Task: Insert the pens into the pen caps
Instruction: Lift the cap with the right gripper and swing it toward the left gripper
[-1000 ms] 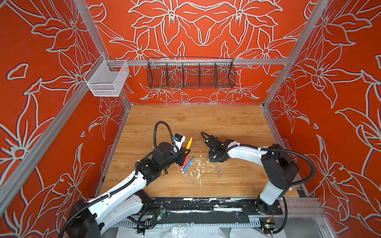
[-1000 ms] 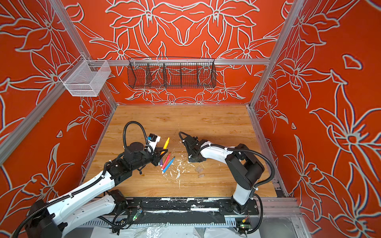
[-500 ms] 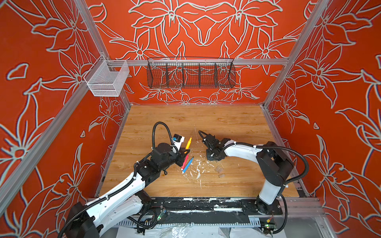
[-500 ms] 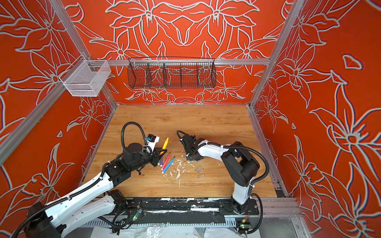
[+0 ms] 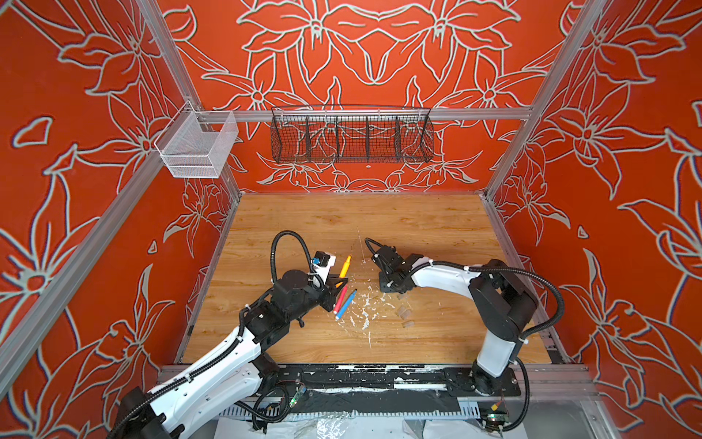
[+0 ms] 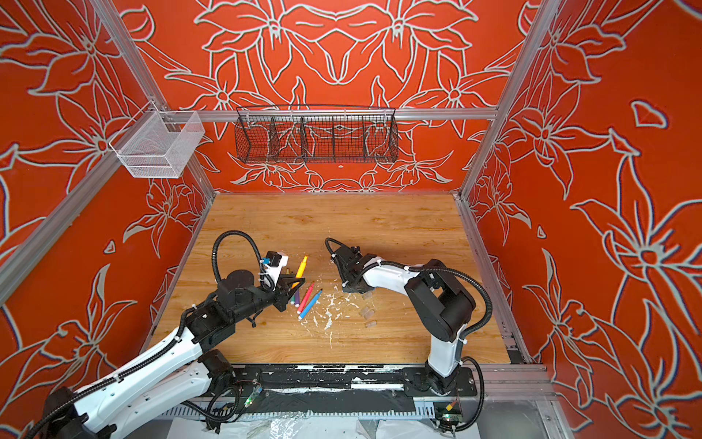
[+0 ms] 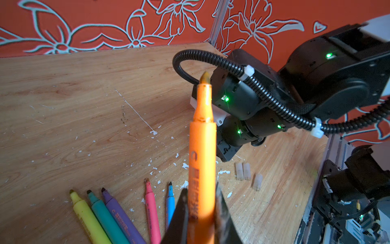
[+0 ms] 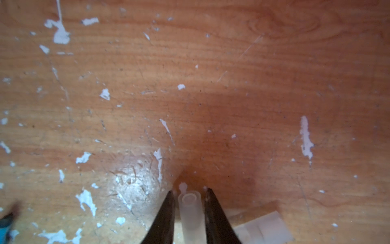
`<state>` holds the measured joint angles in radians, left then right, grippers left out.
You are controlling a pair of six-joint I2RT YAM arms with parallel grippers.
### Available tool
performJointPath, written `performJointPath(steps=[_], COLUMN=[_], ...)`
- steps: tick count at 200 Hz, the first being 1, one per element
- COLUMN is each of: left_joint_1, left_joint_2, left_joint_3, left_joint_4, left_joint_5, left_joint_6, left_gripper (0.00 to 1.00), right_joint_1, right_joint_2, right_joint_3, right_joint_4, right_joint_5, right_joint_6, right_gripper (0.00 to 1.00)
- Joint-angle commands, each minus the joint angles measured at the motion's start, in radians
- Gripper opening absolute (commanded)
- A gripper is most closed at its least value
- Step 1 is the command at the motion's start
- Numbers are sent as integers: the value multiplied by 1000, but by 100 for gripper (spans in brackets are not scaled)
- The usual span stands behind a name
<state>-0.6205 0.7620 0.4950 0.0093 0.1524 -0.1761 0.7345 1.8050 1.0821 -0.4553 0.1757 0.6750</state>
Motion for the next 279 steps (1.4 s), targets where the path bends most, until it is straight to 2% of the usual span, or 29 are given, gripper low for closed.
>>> performJointPath(steps=[1, 48, 87, 119, 150, 192, 215, 253, 279], left_joint_1=[4, 4, 4, 4, 4, 1, -32, -150, -190], left_joint_2=[-22, -34, -16, -14, -19, -14, 13, 93, 139], left_joint_3=[-1, -3, -4, -1, -8, -26, -23, 19, 17], left_joint_4=[25, 22, 66, 96, 151, 201, 233, 245, 316], left_joint_5=[4, -16, -7, 9, 86, 113, 108, 28, 42], left_joint_6=[2, -18, -59, -116, -150, -193, -201, -160, -158], left_gripper=[0, 0, 0, 0, 0, 0, 0, 0, 0], right_joint_1=[-8, -7, -7, -7, -7, -8, -7, -5, -2], right_joint_2=[37, 13, -73, -187, -338, -537, -635, -757, -823], right_joint_3=[-58, -95, -117, -149, -197, -329, -362, -367, -391], right_joint_4=[-30, 34, 50, 103, 187, 435, 527, 628, 720], right_joint_5=[0, -64, -60, -65, -62, -88, -85, -81, -66], right_joint_6=[24, 40, 57, 85, 115, 157, 162, 168, 173], right_gripper=[20, 13, 11, 7, 6, 5, 4, 3, 3])
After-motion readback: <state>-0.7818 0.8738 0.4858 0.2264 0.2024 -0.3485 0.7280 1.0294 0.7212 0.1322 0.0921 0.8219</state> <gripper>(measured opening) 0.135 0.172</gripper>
